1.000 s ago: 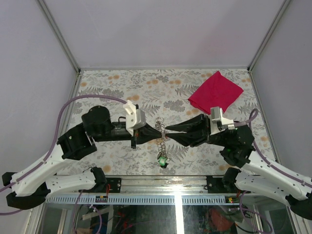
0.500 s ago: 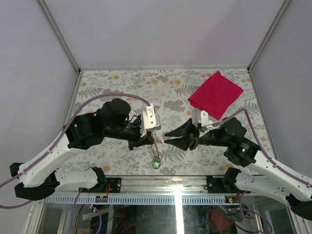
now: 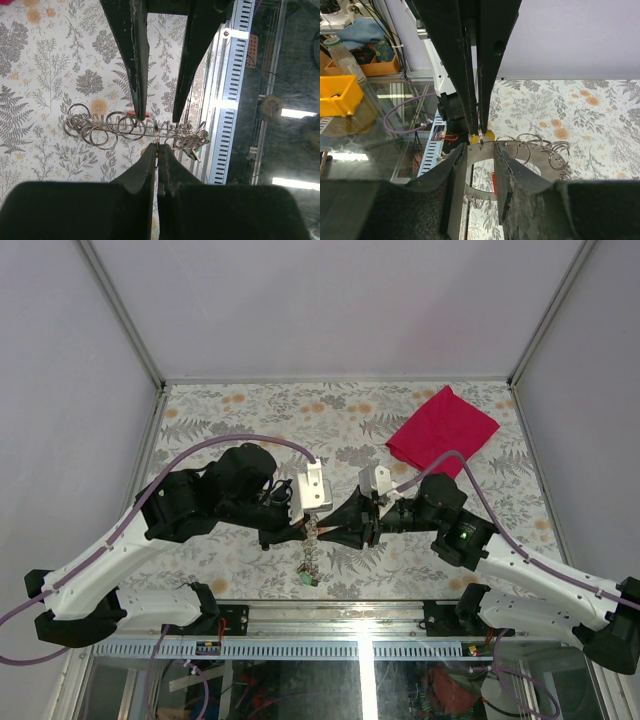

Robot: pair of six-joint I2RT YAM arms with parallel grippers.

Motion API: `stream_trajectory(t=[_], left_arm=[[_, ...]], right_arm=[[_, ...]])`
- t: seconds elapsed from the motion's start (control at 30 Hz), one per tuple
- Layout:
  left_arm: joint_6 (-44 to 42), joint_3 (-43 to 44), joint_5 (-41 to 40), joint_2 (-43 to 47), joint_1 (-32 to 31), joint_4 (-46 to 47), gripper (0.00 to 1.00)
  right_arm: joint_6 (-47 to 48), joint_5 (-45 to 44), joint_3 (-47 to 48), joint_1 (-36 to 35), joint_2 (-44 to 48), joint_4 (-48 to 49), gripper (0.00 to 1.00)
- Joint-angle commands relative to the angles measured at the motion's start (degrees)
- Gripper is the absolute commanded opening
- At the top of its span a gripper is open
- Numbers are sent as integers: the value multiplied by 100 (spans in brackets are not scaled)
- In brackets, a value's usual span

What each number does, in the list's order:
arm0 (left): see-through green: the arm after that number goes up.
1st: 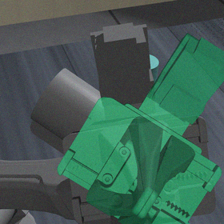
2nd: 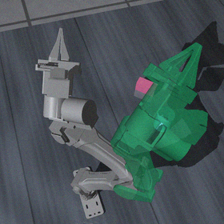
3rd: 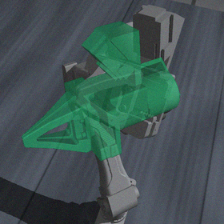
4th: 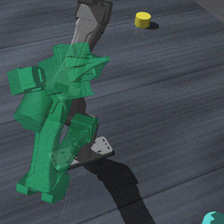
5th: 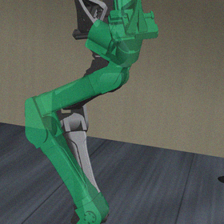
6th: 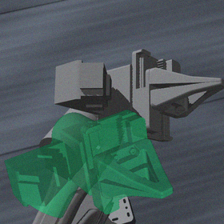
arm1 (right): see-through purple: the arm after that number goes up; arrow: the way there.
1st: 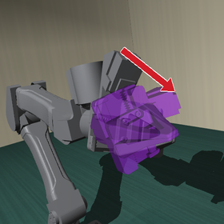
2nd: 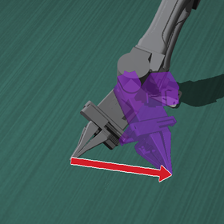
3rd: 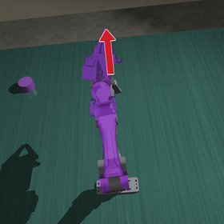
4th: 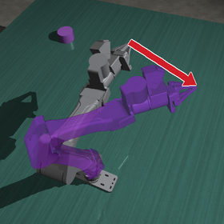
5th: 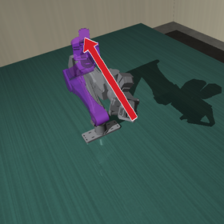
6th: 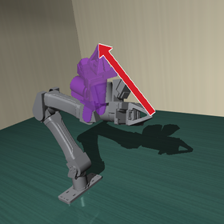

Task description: Put the keys on the keyring

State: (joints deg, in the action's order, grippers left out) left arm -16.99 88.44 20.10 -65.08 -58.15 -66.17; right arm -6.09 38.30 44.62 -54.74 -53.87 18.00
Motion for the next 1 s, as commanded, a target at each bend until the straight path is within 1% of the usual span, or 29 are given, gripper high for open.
stream_trajectory(t=[0.0,0.13,0.47,0.57,0.73,0.83,0.97], left_arm=[[-114,235,-18,38,-51,104,0],[-138,226,29,15,-62,104,0],[-180,236,134,21,-66,163,0],[-173,219,138,22,-69,172,0],[-170,211,142,24,-80,183,0],[-156,209,148,21,-82,179,0],[-152,211,147,14,-89,184,0]], right_arm=[[-108,247,174,-8,-154,673,34],[-150,314,200,-2,-299,806,34],[-105,379,255,-5,-493,791,32],[-99,393,279,-2,-522,806,30],[-125,431,310,-6,-546,838,24],[-187,436,295,-7,-547,936,24],[-240,449,293,-5,-568,1036,28]])
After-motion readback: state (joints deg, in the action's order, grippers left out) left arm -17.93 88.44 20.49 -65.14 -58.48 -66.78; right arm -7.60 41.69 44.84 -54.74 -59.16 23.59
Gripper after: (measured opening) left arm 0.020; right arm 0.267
